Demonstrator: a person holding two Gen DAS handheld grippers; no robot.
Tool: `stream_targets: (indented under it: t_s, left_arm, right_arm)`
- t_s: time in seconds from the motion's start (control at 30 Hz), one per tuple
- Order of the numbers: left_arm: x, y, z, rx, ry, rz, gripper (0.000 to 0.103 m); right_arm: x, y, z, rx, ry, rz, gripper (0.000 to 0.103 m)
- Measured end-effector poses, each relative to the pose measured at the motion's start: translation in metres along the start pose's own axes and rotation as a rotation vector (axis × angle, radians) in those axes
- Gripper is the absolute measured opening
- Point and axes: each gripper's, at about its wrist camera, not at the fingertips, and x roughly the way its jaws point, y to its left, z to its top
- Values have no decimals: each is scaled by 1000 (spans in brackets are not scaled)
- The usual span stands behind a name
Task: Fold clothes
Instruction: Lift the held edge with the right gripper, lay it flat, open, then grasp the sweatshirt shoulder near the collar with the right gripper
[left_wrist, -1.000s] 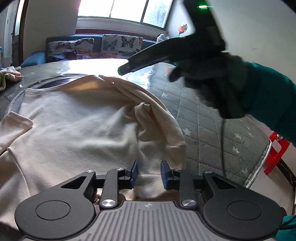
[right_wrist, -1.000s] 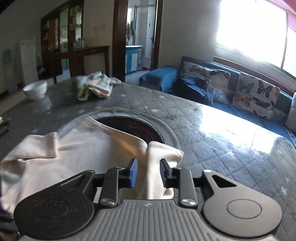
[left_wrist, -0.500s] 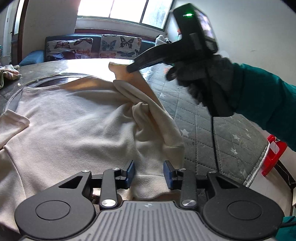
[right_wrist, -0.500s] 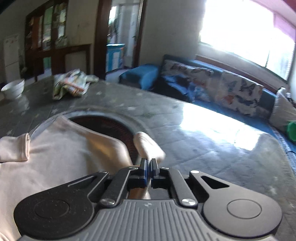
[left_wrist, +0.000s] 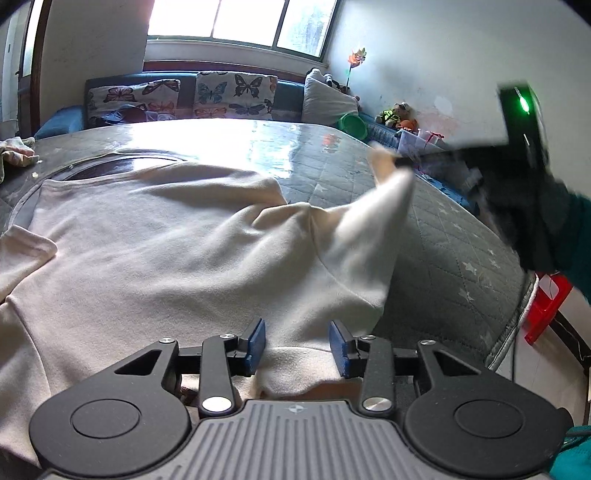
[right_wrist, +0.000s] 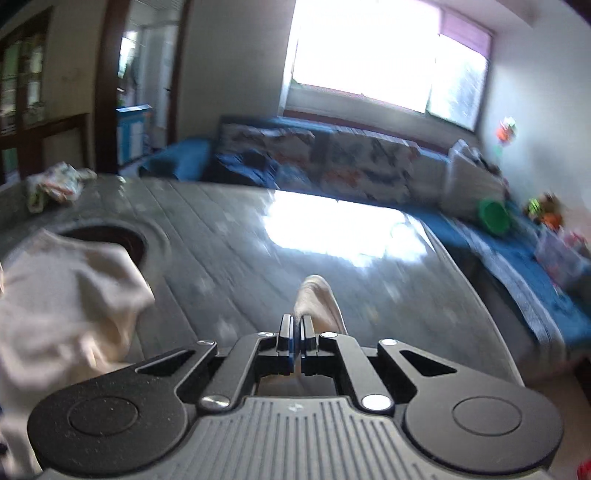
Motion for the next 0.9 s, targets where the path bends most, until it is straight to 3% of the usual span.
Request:
stream_targets:
  t_s: [0.2,0.37,0.43,0.53,0.67,0.8,0.83,0.87,0.9]
  left_arm:
    - [1,-2,1,23,10,6,43]
    - [1,-5,1,33,13,10,46]
    - [1,-8,1,38,13,12,47]
    - [2,-10,1,43,15,18,48]
    - [2,-10,1,33,17,19,48]
    - [2,-9,1,36,16,16,49]
    - [2,-9,1,39,17,15,49]
    - [2,-9,1,41,18,15,49]
    - [2,-9,1,43,19,14,50]
  right_arm:
    - [-3,-32,-52,127,100,-75,4]
    - [-12,-61,-64,187,102,-155,9]
    - [-17,-62,-57,169,66,-137,9]
    - [-9,-50,-41,126,26,-73,29]
    - [24,-53,-35,149,75,-50,32]
    - [28,-63,-47,200,107,-15,32]
    - [29,-66,-50,212,115,-7,25]
    - [30,-68,-53,225,123,2,11]
    - [27,-68,-54,216,122,-5,7]
